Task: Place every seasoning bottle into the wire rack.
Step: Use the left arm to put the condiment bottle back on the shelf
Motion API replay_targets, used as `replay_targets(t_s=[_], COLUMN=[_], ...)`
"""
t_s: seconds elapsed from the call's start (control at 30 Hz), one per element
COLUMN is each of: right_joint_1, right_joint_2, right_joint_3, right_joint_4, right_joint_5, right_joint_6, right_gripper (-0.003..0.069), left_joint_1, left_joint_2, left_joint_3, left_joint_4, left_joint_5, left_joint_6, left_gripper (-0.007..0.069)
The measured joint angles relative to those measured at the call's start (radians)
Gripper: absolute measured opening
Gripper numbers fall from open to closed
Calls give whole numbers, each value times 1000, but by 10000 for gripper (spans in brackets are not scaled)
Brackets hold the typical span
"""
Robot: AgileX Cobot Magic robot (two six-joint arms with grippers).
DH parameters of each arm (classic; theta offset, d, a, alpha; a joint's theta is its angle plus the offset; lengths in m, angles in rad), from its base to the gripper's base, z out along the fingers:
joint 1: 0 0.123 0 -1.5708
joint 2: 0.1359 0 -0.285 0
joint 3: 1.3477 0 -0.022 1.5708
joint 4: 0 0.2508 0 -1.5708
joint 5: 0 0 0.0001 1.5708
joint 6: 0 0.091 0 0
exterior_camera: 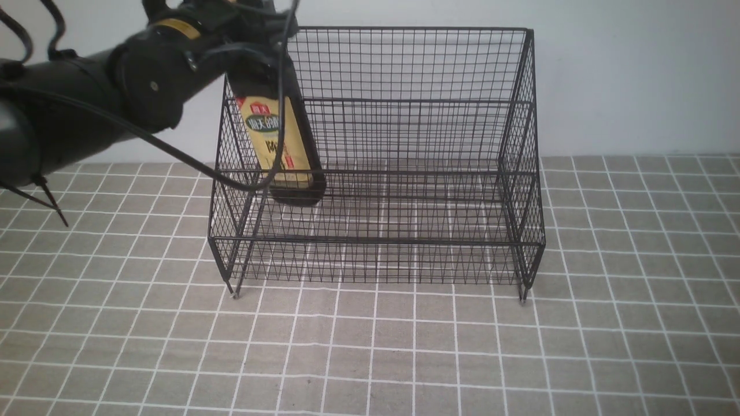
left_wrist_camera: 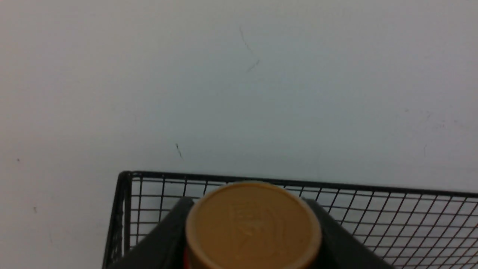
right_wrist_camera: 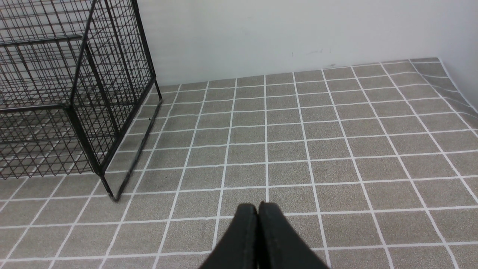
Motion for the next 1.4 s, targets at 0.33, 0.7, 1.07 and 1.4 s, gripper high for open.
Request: replay_targets(t_s=[0.33, 0.7, 1.07, 1.4], right_joint_1=[0, 0, 0, 0], right_joint_2=[0, 0, 0, 0], right_joint_3=[0, 0, 0, 0], right_joint_4=[0, 0, 0, 0], right_joint_5=[0, 0, 0, 0], right_joint_6=[0, 0, 0, 0], right_gripper=[-12, -12, -12, -12], left_joint_1=[-1, -2, -30, -40], left_joint_2=[28, 23, 21, 12], left_joint_3=[0, -13, -15, -16], left_joint_4=[0, 0, 2, 4], left_joint_5=[61, 56, 50, 44], left_joint_6=[6, 6, 6, 6], left_gripper=[303, 367, 375, 375])
